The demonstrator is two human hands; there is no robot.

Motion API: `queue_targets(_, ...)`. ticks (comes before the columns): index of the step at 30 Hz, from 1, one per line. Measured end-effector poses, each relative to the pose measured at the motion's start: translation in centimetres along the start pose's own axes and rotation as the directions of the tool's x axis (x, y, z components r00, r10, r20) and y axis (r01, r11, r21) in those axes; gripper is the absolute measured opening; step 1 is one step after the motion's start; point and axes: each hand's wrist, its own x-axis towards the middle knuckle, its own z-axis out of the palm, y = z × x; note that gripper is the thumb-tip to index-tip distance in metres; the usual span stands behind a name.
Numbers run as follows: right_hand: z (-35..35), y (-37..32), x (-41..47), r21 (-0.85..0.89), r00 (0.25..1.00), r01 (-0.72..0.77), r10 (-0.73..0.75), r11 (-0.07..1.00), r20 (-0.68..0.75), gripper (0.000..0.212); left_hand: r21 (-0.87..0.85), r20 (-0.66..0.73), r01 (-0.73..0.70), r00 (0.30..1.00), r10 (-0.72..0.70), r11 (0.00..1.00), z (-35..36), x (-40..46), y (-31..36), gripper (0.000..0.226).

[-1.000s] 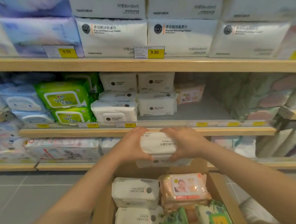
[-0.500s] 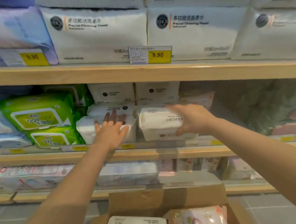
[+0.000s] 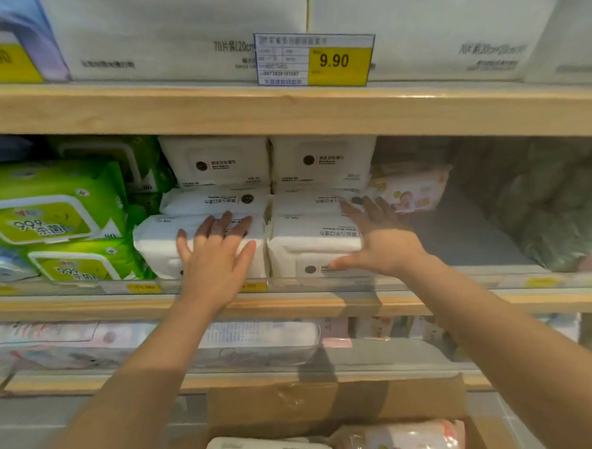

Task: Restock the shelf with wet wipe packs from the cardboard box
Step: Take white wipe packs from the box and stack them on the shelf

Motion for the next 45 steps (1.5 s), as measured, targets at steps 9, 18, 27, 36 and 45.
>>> queue_targets(9,1.0,-1.1,0.8,0.080,0.999,-0.035,0.035,0.996,0.006,0.111,-0.004,-0.002,0.004,1.000,-0.004,1.000,0.5,0.3,0.2,0.063)
queue_targets(18,-3.7,-1.8,-2.3,0.065,0.991,0.042,-0.050,0.997,0.127,0.108,-0.241,0.002,-0.050,0.999,0.052,0.969,-2.2,-2.7,2.1,0.047)
queue_targets(27,2.8,0.1,-19.2,0.163,0.983,0.158,-0.170,0.974,0.063,0.078,-0.517,0.184,-0.082,0.962,0.204,0.852,0.4,-19.7,7.3,0.048)
queue_targets(36,11.4,2.2,-30.6,0.191,0.949,-0.011,-0.050,0.981,0.312,0.079,-0.305,0.469,-0.171,0.829,0.304,0.937,6.2,-29.3,6.8,0.065)
queue_targets(45,15.9,2.6,-27.6,0.095,0.956,0.052,-0.077,0.994,0.283,0.081,-0.094,0.510,-0.244,0.821,0.257,0.965,9.6,-31.3,5.5,0.100)
